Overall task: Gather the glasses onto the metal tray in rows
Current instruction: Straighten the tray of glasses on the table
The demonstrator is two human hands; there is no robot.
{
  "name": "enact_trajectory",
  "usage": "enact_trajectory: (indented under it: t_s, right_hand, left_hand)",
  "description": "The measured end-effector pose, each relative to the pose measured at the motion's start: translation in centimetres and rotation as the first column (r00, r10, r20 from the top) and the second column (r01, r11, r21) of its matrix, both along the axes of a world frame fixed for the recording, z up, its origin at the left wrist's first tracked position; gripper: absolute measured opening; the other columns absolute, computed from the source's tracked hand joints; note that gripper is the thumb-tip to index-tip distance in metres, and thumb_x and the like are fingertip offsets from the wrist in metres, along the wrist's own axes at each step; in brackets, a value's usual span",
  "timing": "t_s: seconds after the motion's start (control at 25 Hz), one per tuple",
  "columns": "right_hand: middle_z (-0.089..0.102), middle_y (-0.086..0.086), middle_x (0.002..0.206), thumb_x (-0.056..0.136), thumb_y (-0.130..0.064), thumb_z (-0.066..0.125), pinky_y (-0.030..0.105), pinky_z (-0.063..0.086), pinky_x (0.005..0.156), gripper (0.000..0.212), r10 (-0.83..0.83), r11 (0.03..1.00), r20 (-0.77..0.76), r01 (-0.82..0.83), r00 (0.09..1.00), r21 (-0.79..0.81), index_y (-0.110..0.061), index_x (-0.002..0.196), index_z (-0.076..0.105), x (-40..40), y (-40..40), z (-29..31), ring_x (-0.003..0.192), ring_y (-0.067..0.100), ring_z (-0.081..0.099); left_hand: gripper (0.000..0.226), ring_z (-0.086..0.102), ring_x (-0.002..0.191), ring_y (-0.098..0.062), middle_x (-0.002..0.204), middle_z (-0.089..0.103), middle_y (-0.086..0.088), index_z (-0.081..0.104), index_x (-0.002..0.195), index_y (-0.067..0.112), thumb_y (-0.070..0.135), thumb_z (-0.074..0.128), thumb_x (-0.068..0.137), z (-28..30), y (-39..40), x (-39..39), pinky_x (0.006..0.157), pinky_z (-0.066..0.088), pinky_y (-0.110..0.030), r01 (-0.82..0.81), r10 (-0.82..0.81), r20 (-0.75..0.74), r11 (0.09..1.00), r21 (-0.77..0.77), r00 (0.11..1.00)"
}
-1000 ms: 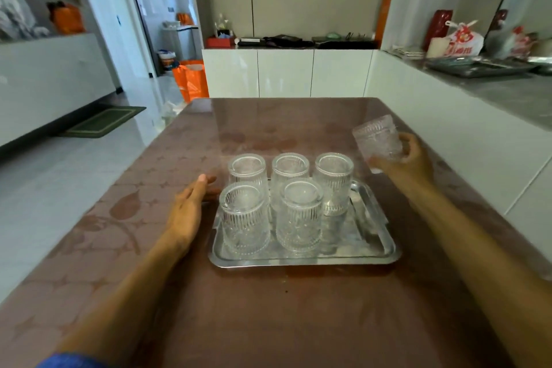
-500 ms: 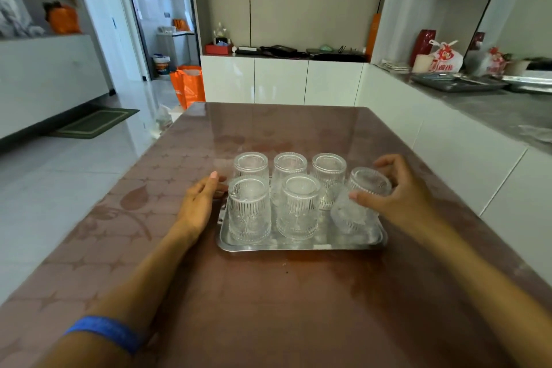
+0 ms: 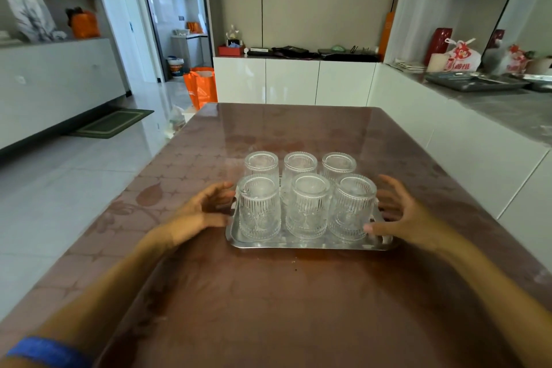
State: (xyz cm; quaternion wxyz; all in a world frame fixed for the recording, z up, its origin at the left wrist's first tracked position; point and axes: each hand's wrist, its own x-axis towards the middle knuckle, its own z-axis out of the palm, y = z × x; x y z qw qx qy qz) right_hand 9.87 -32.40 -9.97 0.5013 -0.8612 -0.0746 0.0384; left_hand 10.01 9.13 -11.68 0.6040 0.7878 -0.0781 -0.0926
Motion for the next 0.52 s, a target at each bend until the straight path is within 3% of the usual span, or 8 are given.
enact_trajectory:
  t_s: [0.08, 0.12, 0.24, 0.32, 0.36, 0.44, 0.52]
  right_hand:
    - [0.037, -0.01, 0.157, 0.041, -0.059, 0.092, 0.042, 0.036, 0.111, 0.141, 0.071, 0.974, -0.093, -0.089, 0.993, -0.208, -0.04, 0.155, 0.011, 0.6, -1.2, 0.3, 0.14, 0.023, 0.039]
    - [0.036, -0.013, 0.157, 0.049, -0.054, 0.092, 0.04, 0.037, 0.11, 0.134, 0.095, 0.959, -0.106, -0.119, 0.99, -0.259, -0.042, 0.155, 0.011, 0.9, -1.1, 0.3, 0.14, 0.022, 0.039]
    - [0.036, -0.011, 0.158, 0.066, -0.041, 0.089, 0.032, 0.04, 0.104, 0.112, 0.158, 0.929, -0.065, -0.171, 0.985, -0.33, -0.038, 0.155, 0.02, 1.1, 0.4, -0.1, 0.136, 0.017, 0.042]
    - [0.021, -0.005, 0.164, 0.073, -0.04, 0.086, 0.035, 0.026, 0.116, 0.108, 0.216, 0.888, 0.03, -0.183, 0.976, -0.422, -0.029, 0.156, 0.018, 1.2, 1.2, -0.5, 0.146, 0.017, 0.025]
    - [0.014, -0.004, 0.165, 0.075, -0.041, 0.084, 0.034, 0.018, 0.118, 0.108, 0.255, 0.867, 0.083, -0.19, 0.963, -0.461, -0.025, 0.157, 0.015, 1.1, 1.5, -0.6, 0.148, 0.017, 0.016]
    - [0.004, -0.006, 0.165, 0.079, -0.039, 0.081, 0.032, 0.012, 0.119, 0.106, 0.331, 0.841, 0.126, -0.232, 0.935, -0.488, -0.025, 0.157, 0.011, 1.2, 1.6, -0.6, 0.15, 0.014, 0.007]
    - [0.01, -0.008, 0.164, 0.08, -0.036, 0.08, 0.035, 0.018, 0.119, 0.102, 0.365, 0.853, 0.037, -0.318, 0.93, -0.415, -0.031, 0.156, 0.013, 1.5, 1.1, -0.6, 0.15, 0.017, 0.015]
  left_hand:
    - [0.113, 0.042, 0.133, 0.002, 0.148, 0.041, 0.025, 0.027, 0.152, 0.04, 0.031, 0.093, 0.061, 0.3, 0.1, -0.7, 0.116, 0.032, -0.033, 0.163, -0.159, -0.037, 0.961, 0.224, 0.987]
    - [0.123, 0.037, 0.136, 0.002, 0.151, 0.036, 0.027, 0.019, 0.155, 0.041, 0.037, 0.095, 0.058, 0.4, -0.2, -0.6, 0.118, 0.029, -0.032, 0.192, -0.188, -0.041, 0.946, 0.262, 0.981]
    - [0.126, 0.037, 0.138, 0.007, 0.151, 0.036, 0.032, 0.017, 0.154, 0.045, 0.036, 0.096, 0.056, 0.5, -1.6, 0.0, 0.12, 0.027, -0.033, 0.2, -0.203, -0.014, 0.951, 0.234, 0.979]
    - [0.119, 0.039, 0.125, 0.024, 0.135, 0.041, 0.048, 0.023, 0.145, 0.057, 0.04, 0.096, 0.053, 0.5, -1.9, 0.3, 0.118, 0.028, -0.028, 0.202, -0.206, -0.008, 0.95, 0.237, 0.978]
    - [0.118, 0.038, 0.124, 0.025, 0.134, 0.042, 0.048, 0.023, 0.143, 0.059, 0.042, 0.096, 0.052, 0.5, -2.0, 0.4, 0.118, 0.028, -0.028, 0.202, -0.207, -0.007, 0.948, 0.245, 0.978]
    - [0.124, 0.038, 0.136, 0.011, 0.145, 0.042, 0.035, 0.023, 0.15, 0.05, 0.044, 0.097, 0.05, 0.4, -2.0, 0.6, 0.121, 0.027, -0.034, 0.198, -0.206, 0.007, 0.947, 0.253, 0.979]
    - [0.129, 0.036, 0.144, -0.002, 0.153, 0.041, 0.023, 0.021, 0.155, 0.042, 0.041, 0.097, 0.051, 0.6, -2.0, 0.7, 0.123, 0.027, -0.038, 0.2, -0.21, 0.02, 0.951, 0.236, 0.977]
